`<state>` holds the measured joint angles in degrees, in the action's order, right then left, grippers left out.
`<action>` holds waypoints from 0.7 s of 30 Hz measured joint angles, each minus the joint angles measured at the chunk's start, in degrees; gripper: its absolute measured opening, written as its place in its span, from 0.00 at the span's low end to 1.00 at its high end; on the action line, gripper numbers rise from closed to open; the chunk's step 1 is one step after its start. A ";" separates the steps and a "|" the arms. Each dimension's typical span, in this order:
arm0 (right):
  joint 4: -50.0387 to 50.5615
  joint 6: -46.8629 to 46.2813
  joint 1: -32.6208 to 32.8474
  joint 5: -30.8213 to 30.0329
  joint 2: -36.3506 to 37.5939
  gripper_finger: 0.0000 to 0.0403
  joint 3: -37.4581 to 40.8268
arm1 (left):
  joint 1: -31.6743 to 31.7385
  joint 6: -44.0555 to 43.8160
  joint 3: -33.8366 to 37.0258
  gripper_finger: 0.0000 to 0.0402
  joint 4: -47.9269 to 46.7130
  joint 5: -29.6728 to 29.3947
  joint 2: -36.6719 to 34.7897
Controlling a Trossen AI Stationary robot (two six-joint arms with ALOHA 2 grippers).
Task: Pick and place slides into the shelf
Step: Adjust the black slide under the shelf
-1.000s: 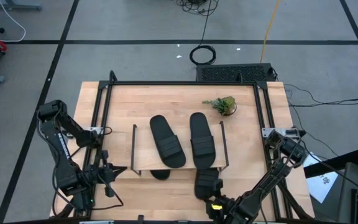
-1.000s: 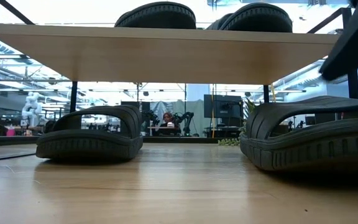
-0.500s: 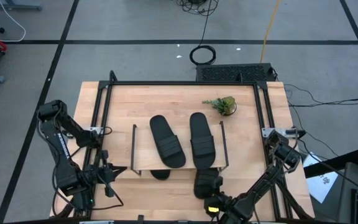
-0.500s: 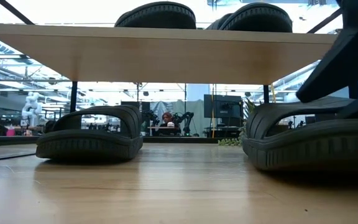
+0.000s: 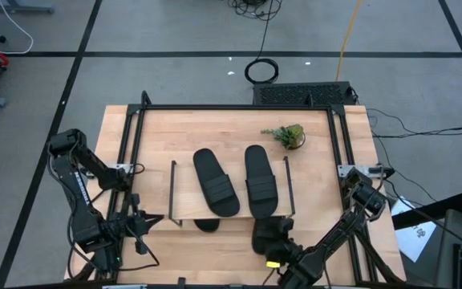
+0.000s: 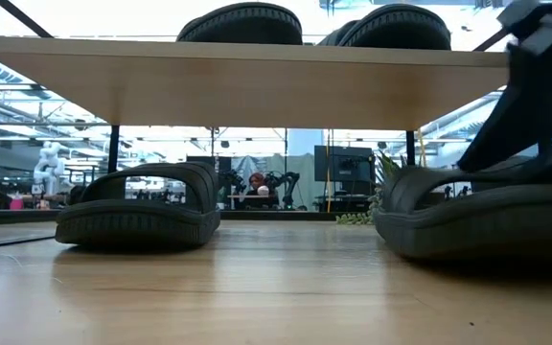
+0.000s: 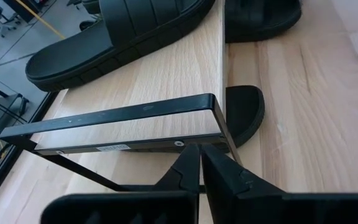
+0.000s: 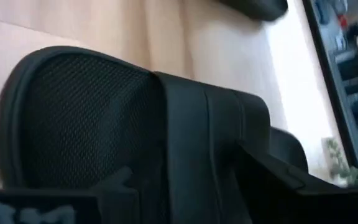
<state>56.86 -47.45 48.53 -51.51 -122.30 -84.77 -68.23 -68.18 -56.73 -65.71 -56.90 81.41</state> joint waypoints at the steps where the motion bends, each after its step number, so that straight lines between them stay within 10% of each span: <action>1: -0.03 -1.31 -0.34 0.55 0.06 0.40 0.36 | 0.00 0.00 0.00 0.04 0.00 0.00 0.00; 8: -5.29 3.15 -0.31 1.65 0.07 0.05 0.92 | 0.00 -0.04 0.00 0.01 0.02 0.00 0.00; 21: -15.45 21.25 0.70 -1.74 -0.09 0.01 -4.49 | 0.00 -1.13 0.00 0.01 0.80 0.00 0.00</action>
<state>41.41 -26.21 49.23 -53.25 -122.39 -89.26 -68.23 -69.31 -56.73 -64.91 -56.90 81.41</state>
